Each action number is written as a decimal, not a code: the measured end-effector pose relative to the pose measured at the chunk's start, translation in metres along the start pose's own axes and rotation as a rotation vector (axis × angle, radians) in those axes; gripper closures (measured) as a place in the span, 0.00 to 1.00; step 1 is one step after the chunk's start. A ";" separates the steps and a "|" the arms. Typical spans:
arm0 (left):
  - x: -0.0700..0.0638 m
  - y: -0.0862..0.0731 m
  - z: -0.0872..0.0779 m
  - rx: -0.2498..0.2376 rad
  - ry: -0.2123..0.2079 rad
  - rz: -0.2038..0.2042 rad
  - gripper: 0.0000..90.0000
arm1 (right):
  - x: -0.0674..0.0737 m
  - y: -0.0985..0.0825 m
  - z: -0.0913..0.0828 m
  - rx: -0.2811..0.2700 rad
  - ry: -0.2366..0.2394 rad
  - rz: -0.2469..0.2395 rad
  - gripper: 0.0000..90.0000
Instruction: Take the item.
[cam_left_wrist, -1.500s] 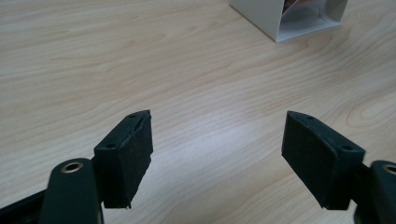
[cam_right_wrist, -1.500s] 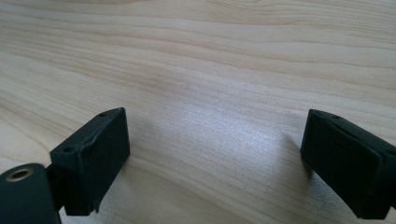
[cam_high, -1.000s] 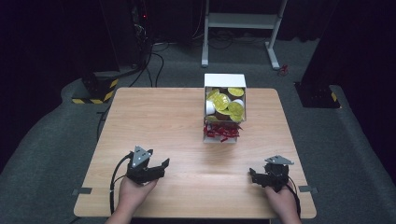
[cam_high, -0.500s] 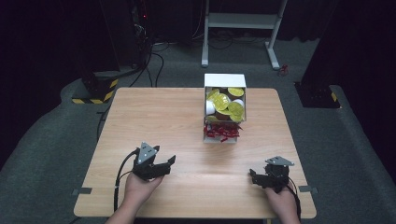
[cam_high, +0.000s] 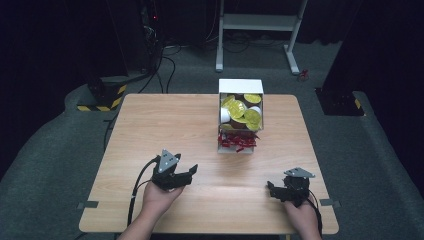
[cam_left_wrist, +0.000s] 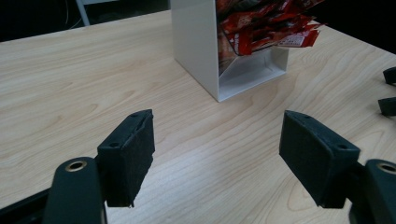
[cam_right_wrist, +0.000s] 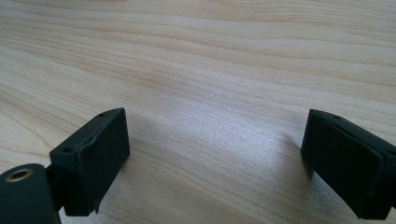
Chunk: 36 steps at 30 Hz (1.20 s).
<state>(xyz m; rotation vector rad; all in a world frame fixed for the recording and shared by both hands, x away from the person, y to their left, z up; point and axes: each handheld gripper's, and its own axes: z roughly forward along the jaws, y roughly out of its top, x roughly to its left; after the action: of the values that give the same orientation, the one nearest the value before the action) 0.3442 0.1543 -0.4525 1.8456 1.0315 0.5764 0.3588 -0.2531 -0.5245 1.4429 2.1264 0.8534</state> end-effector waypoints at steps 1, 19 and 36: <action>-0.001 0.001 0.001 -0.001 0.001 0.005 0.30 | 0.000 0.000 0.000 0.000 0.000 0.000 0.09; -0.006 0.017 0.015 -0.017 -0.035 0.003 0.41 | 0.000 0.000 0.000 0.000 0.002 -0.002 0.09; -0.004 0.026 0.023 -0.044 -0.045 -0.008 0.41 | 0.001 0.000 0.000 0.002 0.007 0.000 0.08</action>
<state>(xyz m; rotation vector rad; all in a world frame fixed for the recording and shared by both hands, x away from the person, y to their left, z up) 0.3697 0.1335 -0.4405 1.8075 0.9879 0.5463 0.3580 -0.2524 -0.5244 1.4434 2.1325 0.8575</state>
